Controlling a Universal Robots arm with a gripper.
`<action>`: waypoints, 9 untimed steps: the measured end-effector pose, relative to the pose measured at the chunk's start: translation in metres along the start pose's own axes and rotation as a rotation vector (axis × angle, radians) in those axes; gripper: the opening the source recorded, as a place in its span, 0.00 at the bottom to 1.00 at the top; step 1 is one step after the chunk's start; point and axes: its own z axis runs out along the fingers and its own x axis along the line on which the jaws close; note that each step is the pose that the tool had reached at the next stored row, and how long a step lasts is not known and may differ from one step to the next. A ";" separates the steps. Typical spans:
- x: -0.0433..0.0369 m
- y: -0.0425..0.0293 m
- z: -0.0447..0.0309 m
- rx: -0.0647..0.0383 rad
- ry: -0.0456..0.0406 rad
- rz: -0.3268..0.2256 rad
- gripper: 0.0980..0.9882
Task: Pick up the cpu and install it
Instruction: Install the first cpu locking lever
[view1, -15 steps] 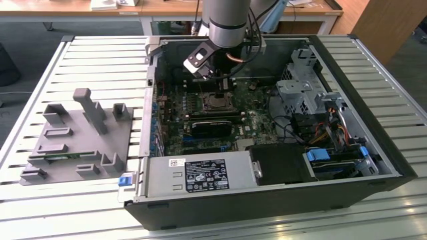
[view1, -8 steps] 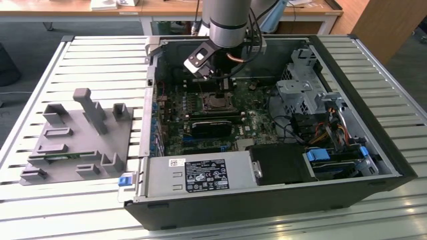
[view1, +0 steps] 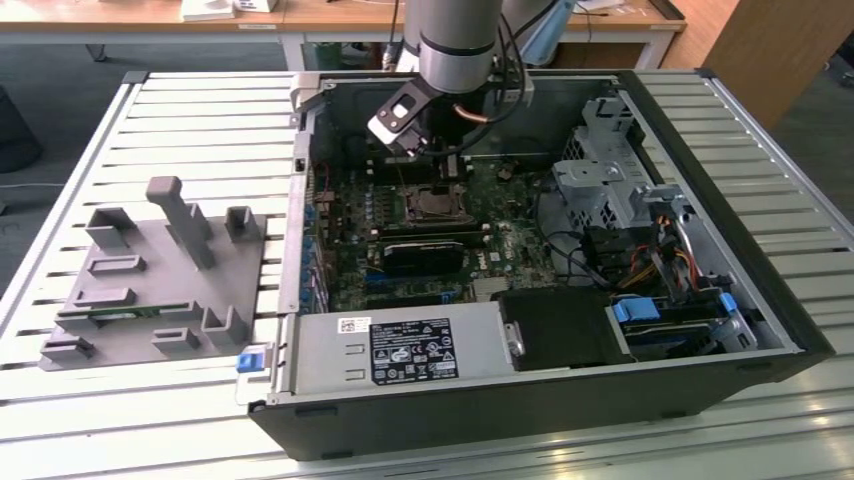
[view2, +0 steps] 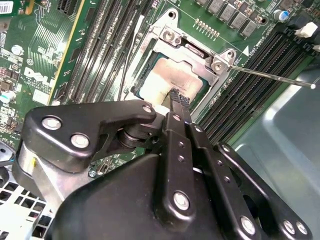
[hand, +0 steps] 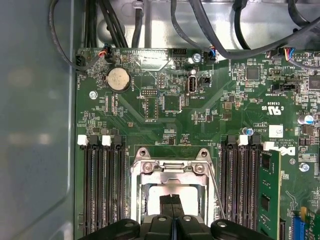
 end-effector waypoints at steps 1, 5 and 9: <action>0.0000 0.0000 -0.0004 0.000 -0.0001 0.000 0.01; 0.0000 0.0000 -0.0021 0.000 0.0000 0.000 0.01; 0.0000 0.0000 -0.0030 0.000 -0.0003 0.000 0.01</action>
